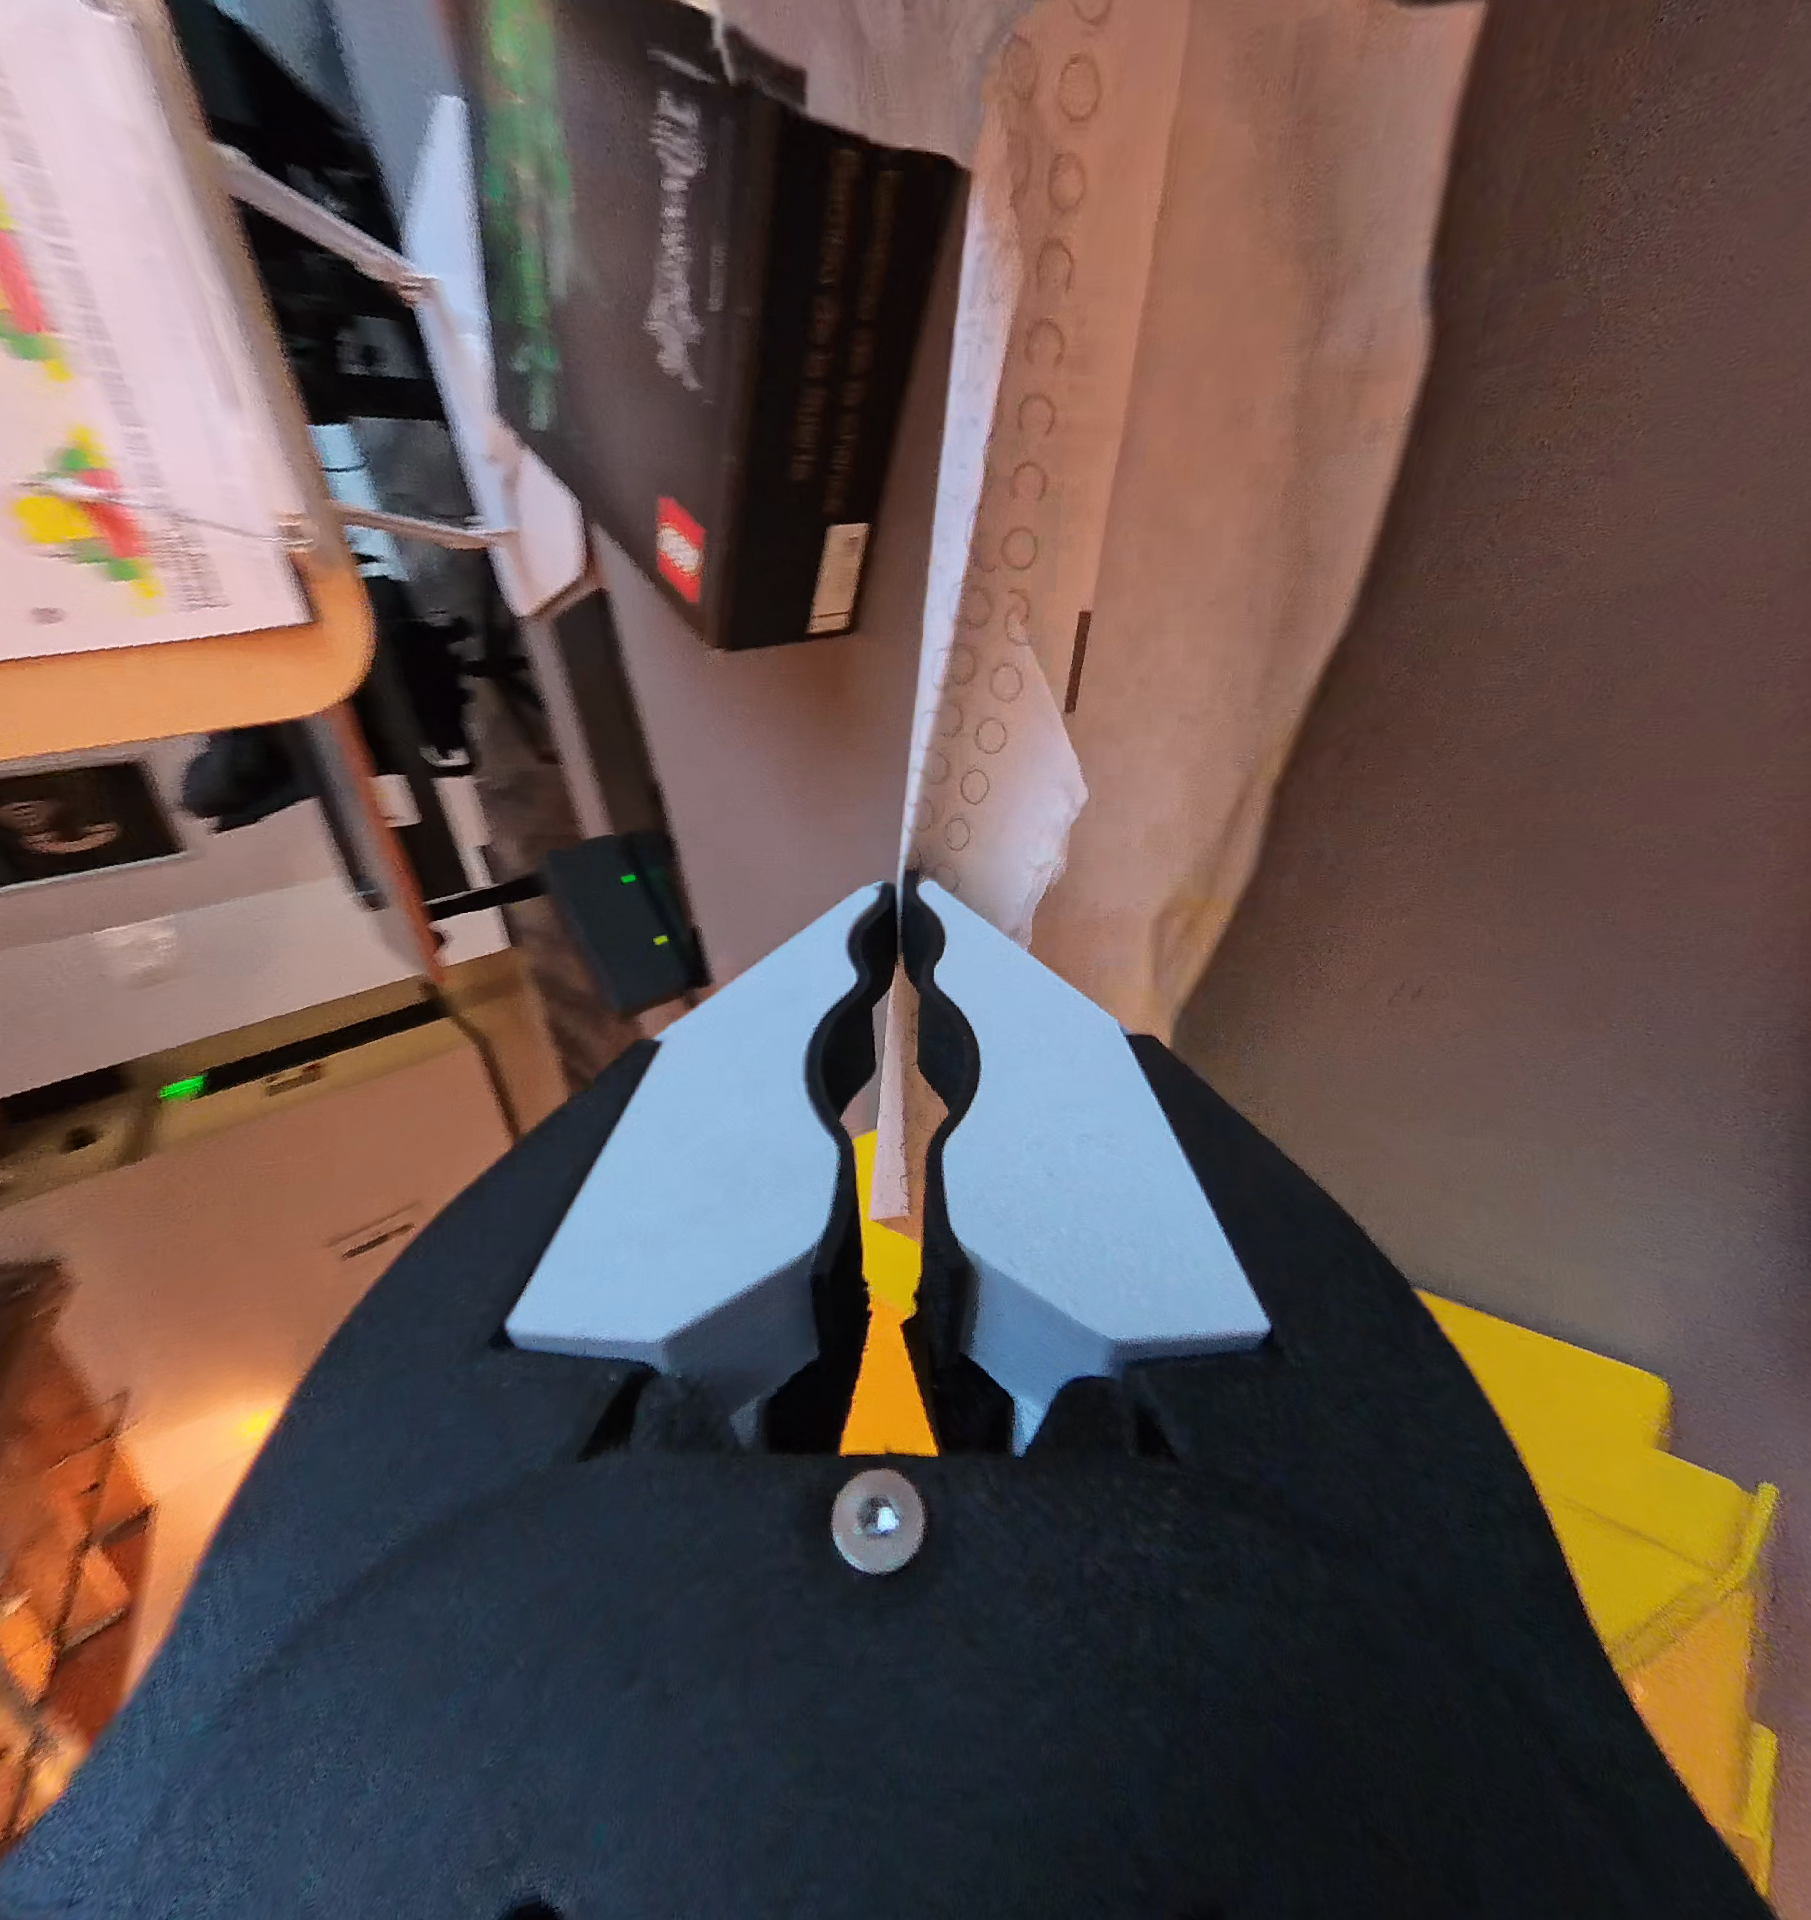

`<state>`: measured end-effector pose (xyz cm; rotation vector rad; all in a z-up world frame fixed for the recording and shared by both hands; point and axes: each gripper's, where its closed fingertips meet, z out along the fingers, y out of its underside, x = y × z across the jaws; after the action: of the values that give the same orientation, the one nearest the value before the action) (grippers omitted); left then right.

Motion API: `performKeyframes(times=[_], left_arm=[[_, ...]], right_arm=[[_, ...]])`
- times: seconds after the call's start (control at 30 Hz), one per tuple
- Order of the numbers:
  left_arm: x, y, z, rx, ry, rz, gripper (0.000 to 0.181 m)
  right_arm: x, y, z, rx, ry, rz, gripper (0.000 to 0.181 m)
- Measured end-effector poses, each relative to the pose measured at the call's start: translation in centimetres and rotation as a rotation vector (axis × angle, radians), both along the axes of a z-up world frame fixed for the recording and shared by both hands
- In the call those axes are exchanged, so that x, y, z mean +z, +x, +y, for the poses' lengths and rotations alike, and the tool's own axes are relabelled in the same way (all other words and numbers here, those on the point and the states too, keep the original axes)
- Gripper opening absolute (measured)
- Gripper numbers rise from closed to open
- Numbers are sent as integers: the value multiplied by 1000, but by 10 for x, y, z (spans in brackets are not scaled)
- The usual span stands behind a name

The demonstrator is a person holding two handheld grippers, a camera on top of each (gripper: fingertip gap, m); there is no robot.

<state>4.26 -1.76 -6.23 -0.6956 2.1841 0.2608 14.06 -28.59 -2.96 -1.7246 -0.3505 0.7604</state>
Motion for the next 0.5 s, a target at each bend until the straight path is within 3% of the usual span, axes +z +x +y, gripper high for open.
performKeyframes(times=[0.07, 0.23, 0.4, 0.5], left_arm=[[16, -4, 1, 0, 82, -85, 0], [63, -11, 2, -4, 204, -259, 0], [115, -14, -20, -70, 186, -381, 0], [147, -12, -42, -130, 180, -452, 0]], right_arm=[[25, -1, -5, 84, 27, 109, 55], [83, 15, 5, 113, 92, 201, 59], [135, 16, 50, 33, 62, 170, 58], [161, -9, 85, 45, -26, 141, 53]])
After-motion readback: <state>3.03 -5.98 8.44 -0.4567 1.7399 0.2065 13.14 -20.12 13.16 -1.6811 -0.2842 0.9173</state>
